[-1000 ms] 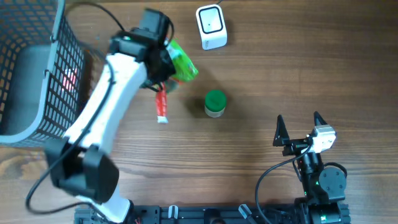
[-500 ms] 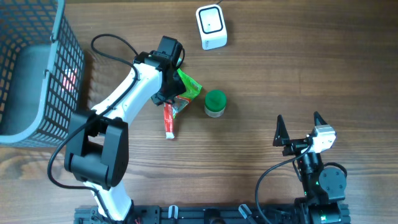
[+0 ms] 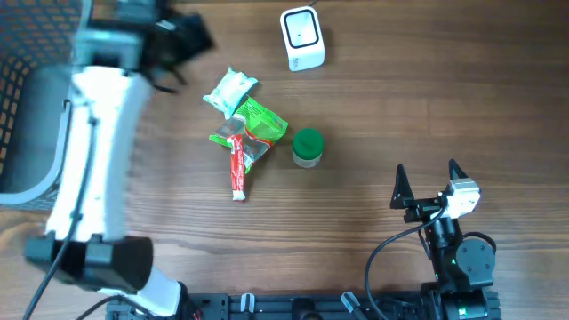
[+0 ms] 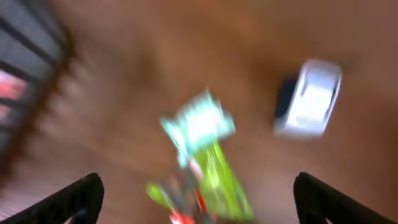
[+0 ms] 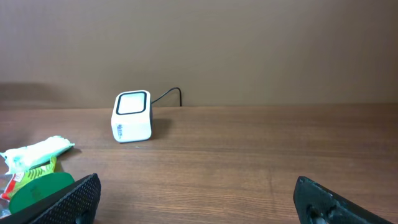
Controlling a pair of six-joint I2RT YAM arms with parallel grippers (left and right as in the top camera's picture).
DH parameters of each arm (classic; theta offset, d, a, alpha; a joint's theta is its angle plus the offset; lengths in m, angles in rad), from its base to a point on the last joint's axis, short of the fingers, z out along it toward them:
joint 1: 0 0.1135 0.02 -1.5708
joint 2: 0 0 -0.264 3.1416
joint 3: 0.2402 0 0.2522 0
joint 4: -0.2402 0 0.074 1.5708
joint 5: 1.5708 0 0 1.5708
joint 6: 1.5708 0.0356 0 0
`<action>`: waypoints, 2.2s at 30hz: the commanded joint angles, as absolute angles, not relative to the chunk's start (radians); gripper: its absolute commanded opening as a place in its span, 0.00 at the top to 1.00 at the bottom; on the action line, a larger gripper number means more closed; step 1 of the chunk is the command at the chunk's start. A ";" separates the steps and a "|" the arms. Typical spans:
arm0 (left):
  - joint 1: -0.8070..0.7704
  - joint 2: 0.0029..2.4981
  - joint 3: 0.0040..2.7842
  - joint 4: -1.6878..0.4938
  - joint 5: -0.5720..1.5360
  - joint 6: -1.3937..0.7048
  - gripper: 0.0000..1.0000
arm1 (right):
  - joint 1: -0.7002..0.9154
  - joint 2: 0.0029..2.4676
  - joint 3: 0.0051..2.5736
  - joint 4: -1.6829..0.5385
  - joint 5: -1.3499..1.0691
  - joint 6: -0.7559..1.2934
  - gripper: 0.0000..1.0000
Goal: Scan the item barcode
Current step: 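Lift the snack bag and red tube out and drop them beside the bottle, then reach the left gripper into the basket and grasp the red-white Kleenex pack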
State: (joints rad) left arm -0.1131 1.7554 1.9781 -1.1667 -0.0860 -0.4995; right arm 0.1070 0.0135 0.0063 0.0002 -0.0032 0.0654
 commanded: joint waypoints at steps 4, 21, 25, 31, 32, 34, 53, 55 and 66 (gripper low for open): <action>0.294 1.738 2.140 -1.195 -0.121 -0.417 0.04 | 0.107 0.007 0.005 0.006 -0.001 0.056 0.00; 0.546 2.238 2.078 -1.215 0.145 -0.033 0.29 | 0.107 0.007 0.005 0.006 -0.001 0.055 0.00; 0.546 2.316 2.077 -1.200 0.146 -0.029 0.27 | 0.107 0.007 0.005 0.006 -0.001 0.055 0.01; 0.545 2.378 2.077 -1.196 0.247 0.129 0.26 | 0.107 0.007 0.005 0.006 -0.001 0.055 0.00; 0.546 2.378 2.077 -1.196 0.247 0.146 0.26 | 0.107 0.007 0.005 0.006 -0.001 0.055 0.00; 0.547 2.378 2.077 -1.197 0.247 0.154 0.26 | 0.107 0.007 0.005 0.006 -0.002 0.055 0.00; 0.569 2.376 2.048 -1.221 -0.104 -0.010 0.44 | 0.107 0.007 0.005 0.006 -0.001 0.056 0.00; 0.589 2.368 2.049 -1.220 -0.103 -0.047 0.35 | 0.107 0.007 0.005 0.006 -0.001 0.055 0.00; 0.606 2.277 2.083 -1.228 0.080 -0.030 0.16 | 0.107 0.007 0.005 0.006 -0.001 0.056 0.00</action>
State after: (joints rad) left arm 0.6025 2.3306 2.0670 -1.2205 0.0349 -0.0250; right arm 0.1070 0.0135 0.0063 0.0002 -0.0032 0.0654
